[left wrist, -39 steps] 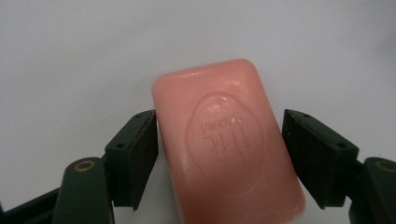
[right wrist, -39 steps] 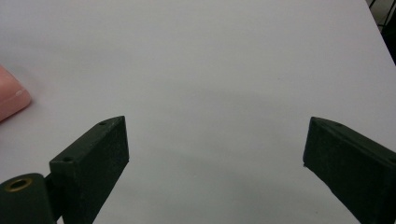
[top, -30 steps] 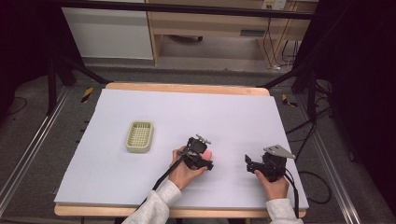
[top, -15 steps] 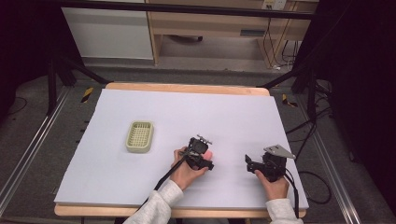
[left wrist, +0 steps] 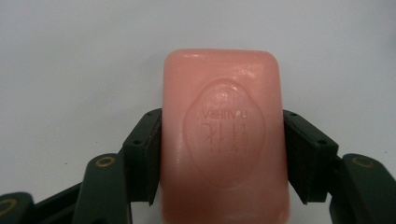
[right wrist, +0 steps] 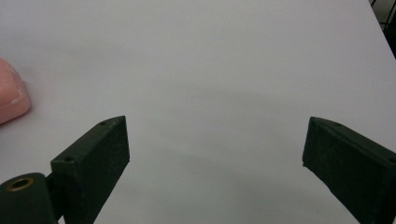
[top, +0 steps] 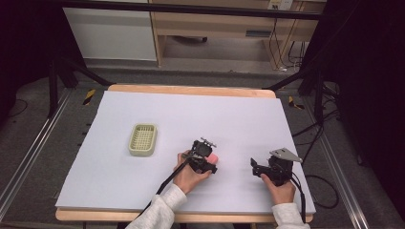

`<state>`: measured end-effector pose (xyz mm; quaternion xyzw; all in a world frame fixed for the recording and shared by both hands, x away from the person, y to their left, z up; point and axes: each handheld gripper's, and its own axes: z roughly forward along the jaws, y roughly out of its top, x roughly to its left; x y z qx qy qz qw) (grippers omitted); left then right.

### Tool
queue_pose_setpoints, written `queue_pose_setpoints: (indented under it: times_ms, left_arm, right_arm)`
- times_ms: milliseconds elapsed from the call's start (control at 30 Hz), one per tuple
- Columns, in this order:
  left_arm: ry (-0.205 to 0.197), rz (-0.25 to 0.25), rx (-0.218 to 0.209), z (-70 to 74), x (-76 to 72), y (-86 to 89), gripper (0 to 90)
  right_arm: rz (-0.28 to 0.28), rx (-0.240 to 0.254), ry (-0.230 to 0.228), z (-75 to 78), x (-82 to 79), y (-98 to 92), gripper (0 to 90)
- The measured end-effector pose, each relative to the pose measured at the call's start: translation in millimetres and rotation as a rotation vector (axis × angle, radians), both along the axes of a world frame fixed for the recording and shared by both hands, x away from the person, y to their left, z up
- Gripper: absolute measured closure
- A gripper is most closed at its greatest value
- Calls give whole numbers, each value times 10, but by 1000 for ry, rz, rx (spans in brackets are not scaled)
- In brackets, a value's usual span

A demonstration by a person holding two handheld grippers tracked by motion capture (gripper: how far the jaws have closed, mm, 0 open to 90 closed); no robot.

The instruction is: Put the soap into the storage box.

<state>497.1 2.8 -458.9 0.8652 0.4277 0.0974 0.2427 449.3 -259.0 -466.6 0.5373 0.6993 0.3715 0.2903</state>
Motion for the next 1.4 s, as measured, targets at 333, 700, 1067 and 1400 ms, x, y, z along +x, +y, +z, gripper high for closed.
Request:
queue_pose_setpoints:
  times_ms: [333,700,1067,1400]
  left_arm:
    - [8,-19,-42,44,-12,85,370]
    - [-35,-41,-72,268,-150,351,371]
    - [-76,-42,-71,448,-290,711,370]
    - [-90,28,-94,497,-317,1100,371]
  right_arm:
    - [2,-1,1,0,0,1,77]
    - [3,-2,0,-1,-5,8,77]
    - [4,-4,2,-6,-9,9,76]
    - [8,-8,5,-19,-7,14,77]
